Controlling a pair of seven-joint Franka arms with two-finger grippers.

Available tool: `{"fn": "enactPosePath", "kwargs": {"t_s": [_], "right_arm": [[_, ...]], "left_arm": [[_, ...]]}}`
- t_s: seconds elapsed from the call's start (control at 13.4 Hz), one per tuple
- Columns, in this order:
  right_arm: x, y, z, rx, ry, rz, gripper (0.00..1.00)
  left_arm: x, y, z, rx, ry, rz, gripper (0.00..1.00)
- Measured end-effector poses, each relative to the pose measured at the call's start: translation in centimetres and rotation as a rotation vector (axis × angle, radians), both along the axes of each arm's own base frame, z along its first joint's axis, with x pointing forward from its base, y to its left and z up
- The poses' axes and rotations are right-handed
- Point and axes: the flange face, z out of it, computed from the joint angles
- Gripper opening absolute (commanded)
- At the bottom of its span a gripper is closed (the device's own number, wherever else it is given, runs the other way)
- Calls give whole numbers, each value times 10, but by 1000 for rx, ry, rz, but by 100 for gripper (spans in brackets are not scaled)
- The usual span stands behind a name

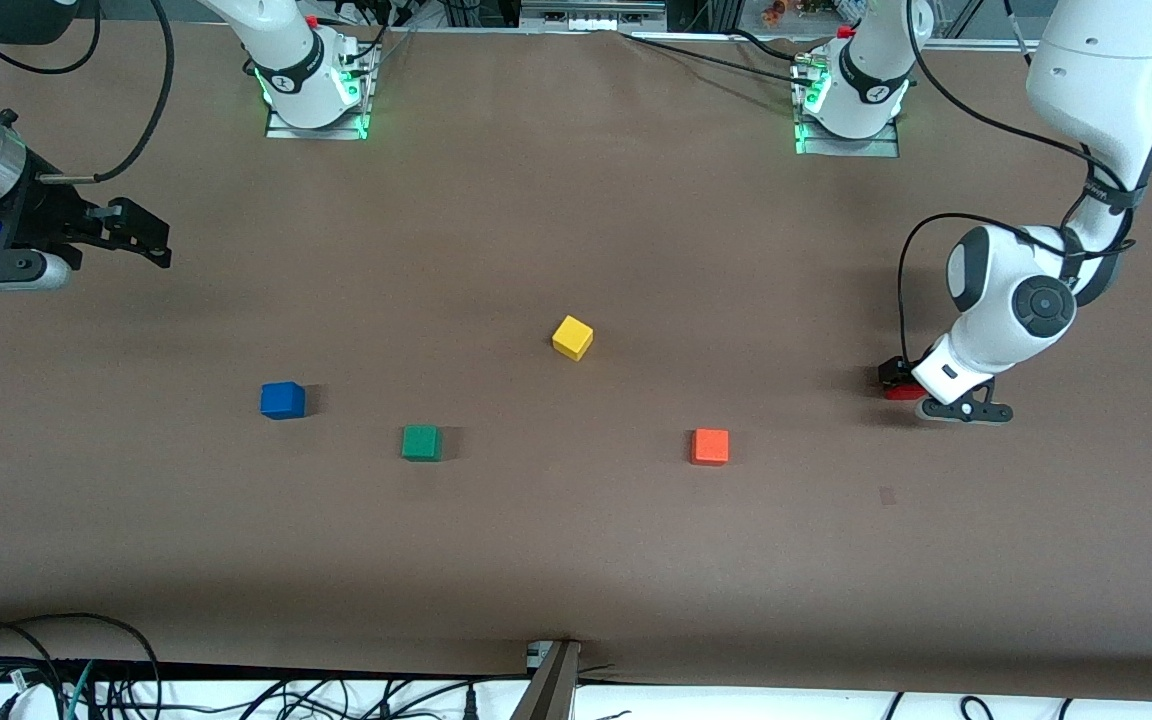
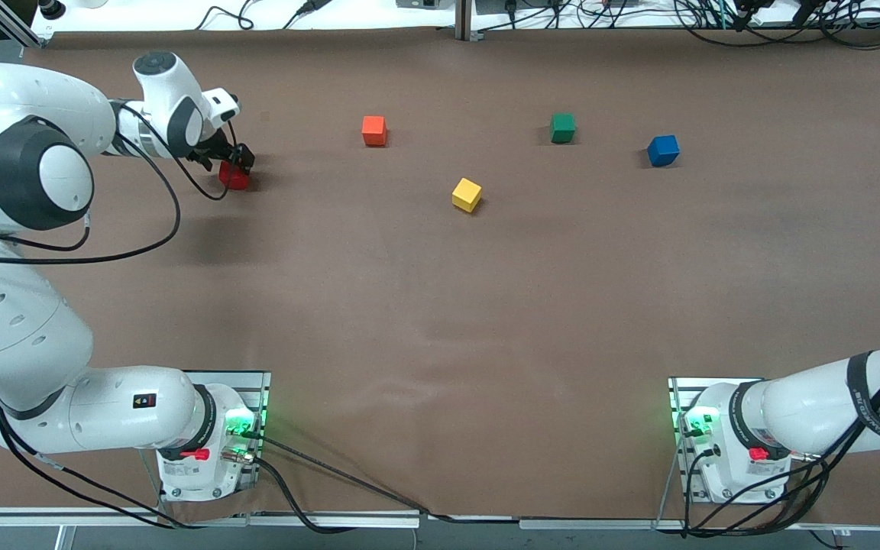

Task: Pass red block to right arm, stack on blue
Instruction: 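Lower the left gripper over the red cube and close on it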

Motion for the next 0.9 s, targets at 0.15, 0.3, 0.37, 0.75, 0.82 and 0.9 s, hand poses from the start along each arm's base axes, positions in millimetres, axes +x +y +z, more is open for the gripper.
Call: {"fn": "enactPosePath", "kwargs": {"t_s": [0.15, 0.3, 0.37, 0.75, 0.82, 0.9], "right_arm": [[0, 0, 0, 0, 0, 0, 100], [0, 0, 0, 0, 0, 0, 100], [0, 0, 0, 0, 0, 0, 100], [0, 0, 0, 0, 0, 0, 100], [0, 0, 0, 0, 0, 0, 100], [0, 0, 0, 0, 0, 0, 100]], "left_arm": [[-1, -3, -5, -3, 5, 1, 100], [-1, -4, -4, -4, 5, 1, 66], [-1, -4, -4, -4, 5, 2, 49], [-1, -7, -1, -6, 1, -3, 11], [1, -9, 1, -7, -1, -8, 10], [5, -16, 9, -11, -3, -17, 9]]}}
